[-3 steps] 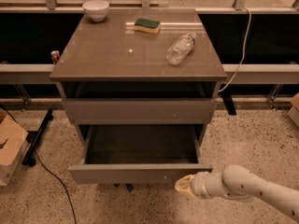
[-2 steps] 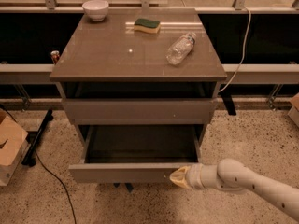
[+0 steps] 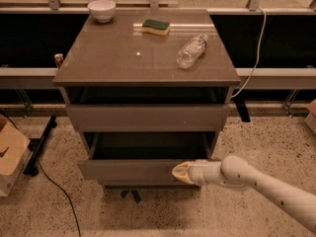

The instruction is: Close middle drawer

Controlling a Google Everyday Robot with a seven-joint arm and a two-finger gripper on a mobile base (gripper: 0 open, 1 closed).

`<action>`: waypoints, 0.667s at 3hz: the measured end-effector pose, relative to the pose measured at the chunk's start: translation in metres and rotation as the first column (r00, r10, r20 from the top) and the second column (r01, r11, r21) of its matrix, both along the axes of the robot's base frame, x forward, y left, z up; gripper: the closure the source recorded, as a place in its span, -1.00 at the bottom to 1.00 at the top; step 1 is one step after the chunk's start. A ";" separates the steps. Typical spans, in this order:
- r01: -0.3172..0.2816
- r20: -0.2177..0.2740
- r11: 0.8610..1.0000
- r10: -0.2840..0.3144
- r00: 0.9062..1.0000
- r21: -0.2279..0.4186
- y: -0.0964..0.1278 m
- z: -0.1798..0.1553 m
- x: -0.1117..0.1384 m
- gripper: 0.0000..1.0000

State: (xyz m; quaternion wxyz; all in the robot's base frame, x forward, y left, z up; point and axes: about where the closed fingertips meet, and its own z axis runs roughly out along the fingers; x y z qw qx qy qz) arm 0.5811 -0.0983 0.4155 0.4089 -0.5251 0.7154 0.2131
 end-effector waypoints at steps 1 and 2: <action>-0.009 0.031 1.000 0.009 0.999 0.012 0.010 0.004 0.028 0.97; -0.010 0.051 1.000 0.008 0.999 0.025 0.017 0.008 0.050 0.38</action>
Offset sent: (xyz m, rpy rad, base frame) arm 0.0699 0.0165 0.0110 0.0316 -0.0685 -0.0002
